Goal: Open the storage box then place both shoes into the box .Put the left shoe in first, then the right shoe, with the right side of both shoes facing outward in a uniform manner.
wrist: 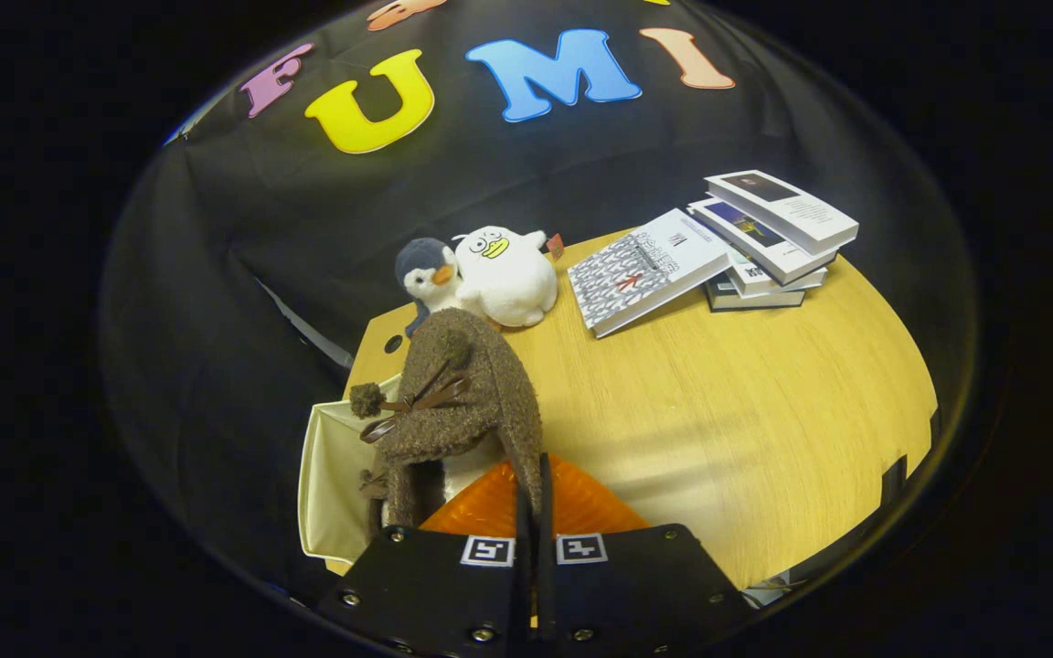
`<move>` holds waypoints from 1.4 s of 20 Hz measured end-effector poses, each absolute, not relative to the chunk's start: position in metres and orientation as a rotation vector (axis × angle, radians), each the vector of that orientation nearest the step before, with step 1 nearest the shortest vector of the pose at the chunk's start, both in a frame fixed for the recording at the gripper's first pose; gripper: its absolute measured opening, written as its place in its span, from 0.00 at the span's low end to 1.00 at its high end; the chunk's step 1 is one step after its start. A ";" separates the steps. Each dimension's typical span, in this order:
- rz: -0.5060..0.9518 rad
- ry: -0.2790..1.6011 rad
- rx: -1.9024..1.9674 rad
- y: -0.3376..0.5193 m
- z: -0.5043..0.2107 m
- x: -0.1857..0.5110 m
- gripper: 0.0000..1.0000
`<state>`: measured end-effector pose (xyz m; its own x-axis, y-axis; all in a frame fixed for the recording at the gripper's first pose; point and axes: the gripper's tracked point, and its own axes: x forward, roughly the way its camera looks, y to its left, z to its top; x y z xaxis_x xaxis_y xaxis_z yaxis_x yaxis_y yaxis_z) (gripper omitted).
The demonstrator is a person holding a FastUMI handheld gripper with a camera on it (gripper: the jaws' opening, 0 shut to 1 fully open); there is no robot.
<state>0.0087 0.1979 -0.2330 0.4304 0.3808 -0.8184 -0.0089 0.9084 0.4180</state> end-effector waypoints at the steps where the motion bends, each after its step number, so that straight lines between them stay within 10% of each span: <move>1: 0.260 1.106 0.389 0.208 -0.231 0.008 0.03; 18: 0.333 1.120 0.493 0.333 -0.234 -0.012 0.06; 23: 0.382 1.019 0.477 0.336 -0.210 0.000 0.92; 28: 0.446 0.872 0.376 0.320 -0.176 0.008 0.98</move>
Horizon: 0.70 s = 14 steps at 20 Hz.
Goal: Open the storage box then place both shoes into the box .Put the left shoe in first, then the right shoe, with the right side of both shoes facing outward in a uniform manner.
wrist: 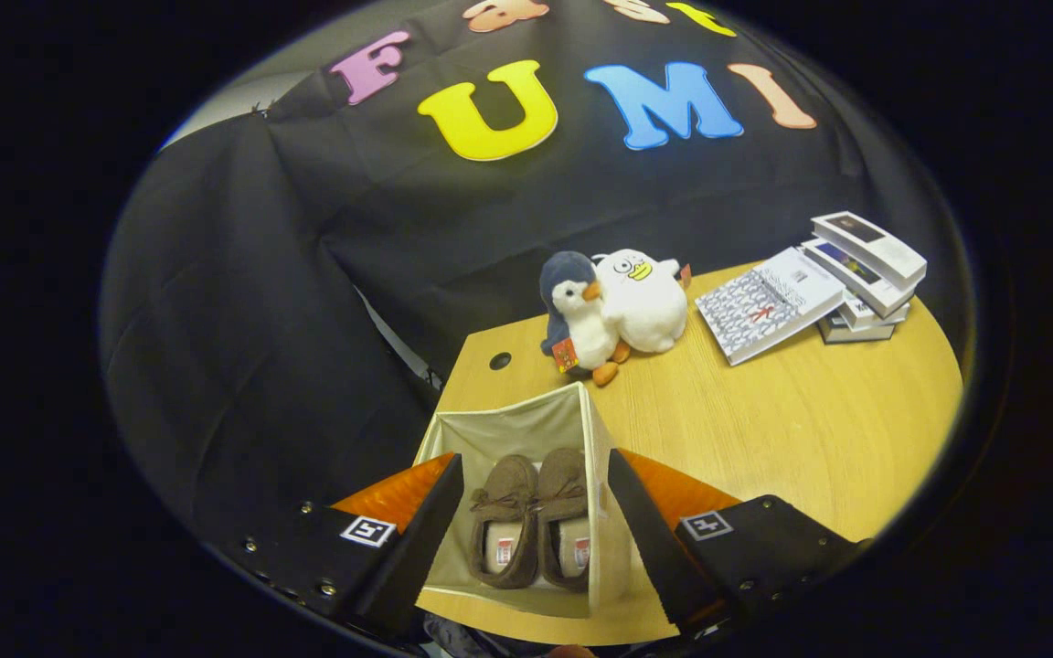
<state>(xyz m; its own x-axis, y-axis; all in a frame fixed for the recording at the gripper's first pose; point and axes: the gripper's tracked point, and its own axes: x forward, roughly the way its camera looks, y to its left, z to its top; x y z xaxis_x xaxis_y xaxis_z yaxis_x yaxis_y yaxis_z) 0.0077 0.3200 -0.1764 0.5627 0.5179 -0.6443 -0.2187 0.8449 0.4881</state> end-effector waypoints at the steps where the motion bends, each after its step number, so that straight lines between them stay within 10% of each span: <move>1: 0.451 0.837 0.363 0.314 -0.169 0.011 0.98; 14: 0.337 0.460 0.120 0.165 -0.077 0.048 0.97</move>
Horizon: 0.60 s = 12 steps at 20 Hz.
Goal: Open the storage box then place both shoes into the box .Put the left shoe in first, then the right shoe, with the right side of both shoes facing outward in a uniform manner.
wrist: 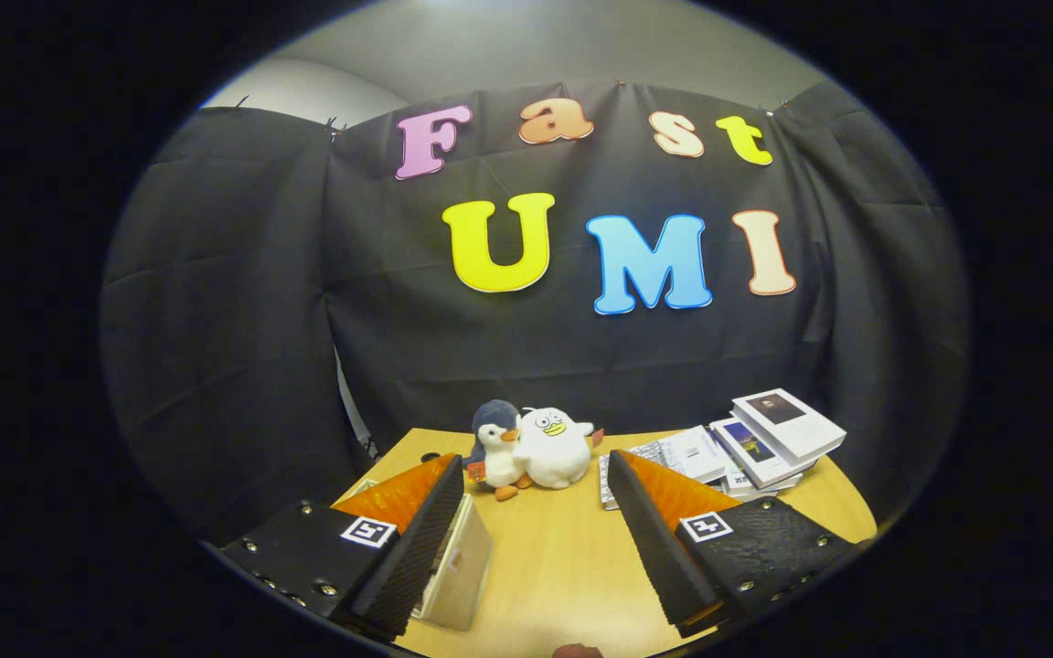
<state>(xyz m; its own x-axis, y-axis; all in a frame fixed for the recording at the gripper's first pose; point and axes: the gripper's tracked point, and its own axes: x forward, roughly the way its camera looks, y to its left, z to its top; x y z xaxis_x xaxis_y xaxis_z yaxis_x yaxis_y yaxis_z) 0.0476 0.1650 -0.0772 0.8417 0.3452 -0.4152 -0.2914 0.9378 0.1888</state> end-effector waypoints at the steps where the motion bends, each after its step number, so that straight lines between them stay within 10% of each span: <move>1: 0.324 0.453 0.103 0.153 -0.075 0.048 0.97; 12: 0.132 0.325 0.084 0.042 -0.051 0.063 0.97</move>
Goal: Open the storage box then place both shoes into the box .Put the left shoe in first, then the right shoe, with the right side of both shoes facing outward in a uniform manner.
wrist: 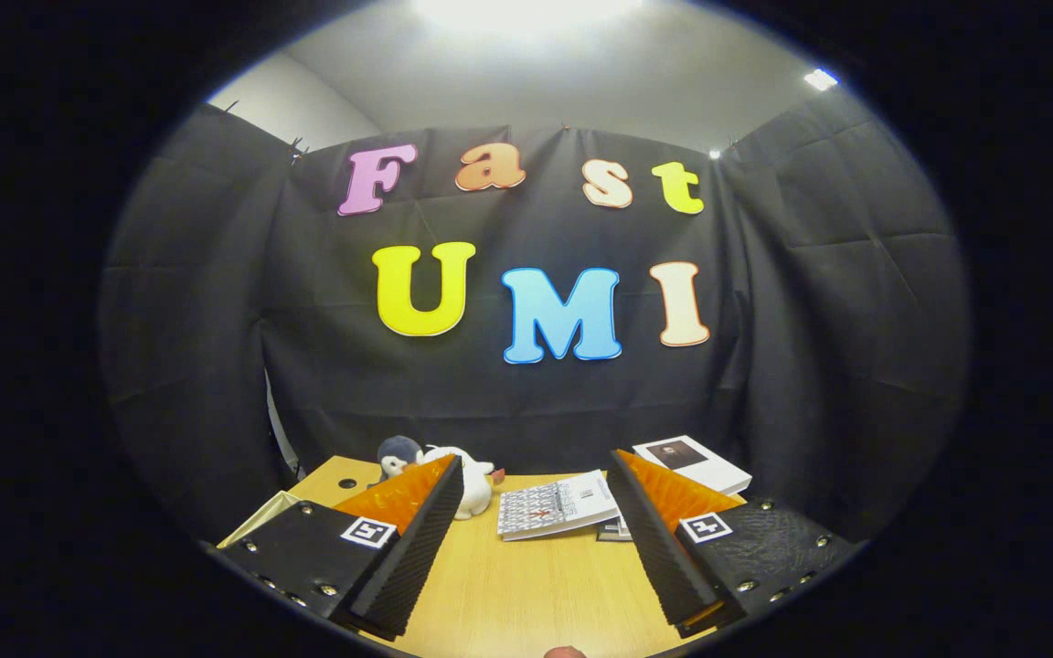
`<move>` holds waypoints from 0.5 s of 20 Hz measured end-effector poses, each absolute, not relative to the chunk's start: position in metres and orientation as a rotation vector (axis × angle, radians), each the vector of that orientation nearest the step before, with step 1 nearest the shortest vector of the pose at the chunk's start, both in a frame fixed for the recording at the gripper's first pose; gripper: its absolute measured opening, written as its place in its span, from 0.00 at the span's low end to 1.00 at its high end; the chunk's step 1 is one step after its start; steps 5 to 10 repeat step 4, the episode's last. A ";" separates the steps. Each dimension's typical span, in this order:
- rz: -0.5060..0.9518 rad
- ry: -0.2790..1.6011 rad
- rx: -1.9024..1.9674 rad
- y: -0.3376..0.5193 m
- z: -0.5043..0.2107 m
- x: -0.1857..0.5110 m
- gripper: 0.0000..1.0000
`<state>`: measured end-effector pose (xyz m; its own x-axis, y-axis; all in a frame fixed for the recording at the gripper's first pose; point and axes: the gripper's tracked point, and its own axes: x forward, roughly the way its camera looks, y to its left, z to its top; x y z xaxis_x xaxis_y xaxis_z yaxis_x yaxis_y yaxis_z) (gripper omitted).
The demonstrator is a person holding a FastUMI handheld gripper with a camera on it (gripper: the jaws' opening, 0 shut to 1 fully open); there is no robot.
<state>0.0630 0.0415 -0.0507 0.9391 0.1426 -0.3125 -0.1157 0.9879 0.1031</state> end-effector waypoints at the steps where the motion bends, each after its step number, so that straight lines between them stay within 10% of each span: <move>1: 0.122 0.327 0.092 0.037 -0.050 0.064 0.97; 10: 0.107 0.332 0.125 0.027 -0.051 0.065 0.97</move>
